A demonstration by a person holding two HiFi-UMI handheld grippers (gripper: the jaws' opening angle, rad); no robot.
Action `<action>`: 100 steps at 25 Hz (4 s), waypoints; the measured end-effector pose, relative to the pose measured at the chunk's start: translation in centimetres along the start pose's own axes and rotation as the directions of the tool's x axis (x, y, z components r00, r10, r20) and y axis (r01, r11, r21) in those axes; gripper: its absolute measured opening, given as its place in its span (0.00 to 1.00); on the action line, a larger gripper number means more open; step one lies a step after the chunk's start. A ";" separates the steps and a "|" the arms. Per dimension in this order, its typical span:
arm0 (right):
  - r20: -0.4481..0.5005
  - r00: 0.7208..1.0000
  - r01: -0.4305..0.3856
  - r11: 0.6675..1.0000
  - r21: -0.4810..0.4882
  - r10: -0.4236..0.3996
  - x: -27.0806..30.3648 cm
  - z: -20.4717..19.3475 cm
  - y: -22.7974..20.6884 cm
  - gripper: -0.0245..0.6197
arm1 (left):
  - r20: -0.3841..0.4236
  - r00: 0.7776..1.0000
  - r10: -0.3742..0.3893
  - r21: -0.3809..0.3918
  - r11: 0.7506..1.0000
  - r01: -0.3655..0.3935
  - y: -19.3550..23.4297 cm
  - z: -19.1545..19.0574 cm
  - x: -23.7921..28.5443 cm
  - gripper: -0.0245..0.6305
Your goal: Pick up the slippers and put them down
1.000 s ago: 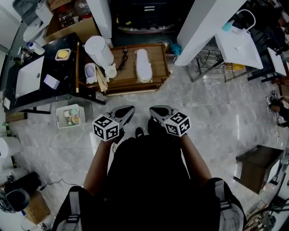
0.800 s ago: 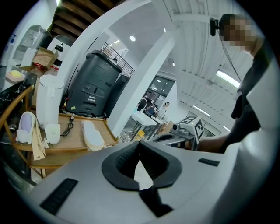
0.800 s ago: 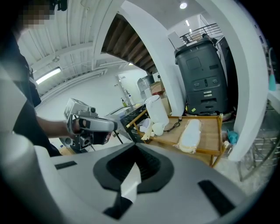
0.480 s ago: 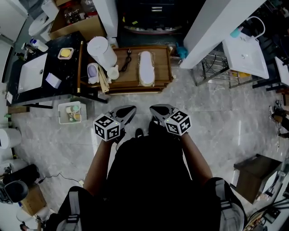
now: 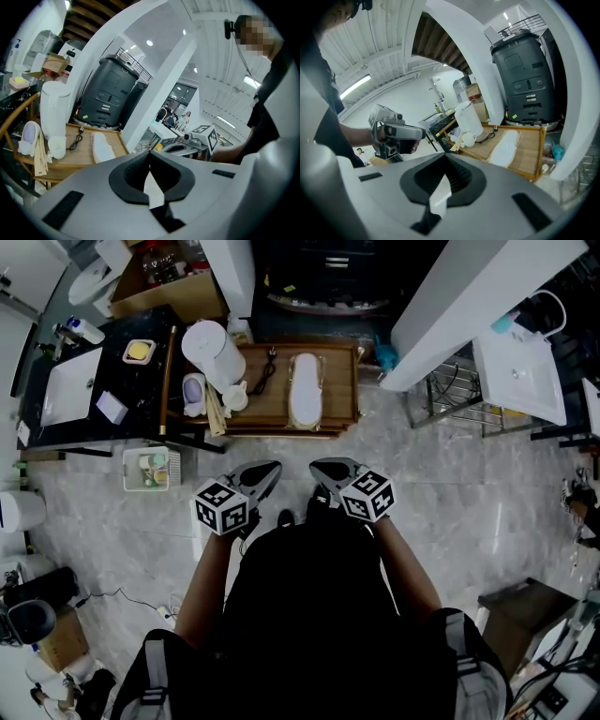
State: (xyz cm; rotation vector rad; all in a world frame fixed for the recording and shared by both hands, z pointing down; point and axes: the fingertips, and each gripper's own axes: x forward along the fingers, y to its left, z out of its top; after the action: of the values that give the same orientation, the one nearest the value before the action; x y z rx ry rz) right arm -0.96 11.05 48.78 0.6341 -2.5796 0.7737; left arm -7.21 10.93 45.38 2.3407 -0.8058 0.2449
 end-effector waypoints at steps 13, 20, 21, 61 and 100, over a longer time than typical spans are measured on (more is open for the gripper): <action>-0.012 0.997 -0.076 0.997 -0.013 0.076 -0.5 0.8 -2.6 0.05 | 0.018 0.996 0.082 -0.037 0.996 -0.082 -0.1 0.7 2.1 0.06; -0.032 0.994 -0.108 0.994 -0.018 0.108 -1.1 0.5 -3.9 0.05 | 0.032 0.992 0.118 -0.044 0.992 -0.117 0.0 1.4 3.3 0.06; -0.035 0.993 -0.111 0.994 -0.021 0.110 -1.3 0.5 -4.1 0.05 | 0.036 0.992 0.122 -0.044 0.992 -0.120 0.0 1.5 3.6 0.06; -0.057 0.997 0.046 0.999 -0.023 -0.047 3.6 5.0 -8.1 0.05 | -0.022 0.996 -0.081 -0.007 0.997 0.081 7.4 6.2 7.2 0.06; -0.096 0.994 0.060 0.998 0.004 -0.059 6.6 5.3 -10.6 0.05 | -0.136 0.971 -0.196 -0.044 0.980 0.192 9.2 5.5 10.6 0.06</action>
State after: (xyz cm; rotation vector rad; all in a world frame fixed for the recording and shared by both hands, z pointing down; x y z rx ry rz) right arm -2.07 -2.06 52.17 0.6565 -2.4611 0.7752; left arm -4.58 -3.25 49.74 2.3243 -0.5053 0.3057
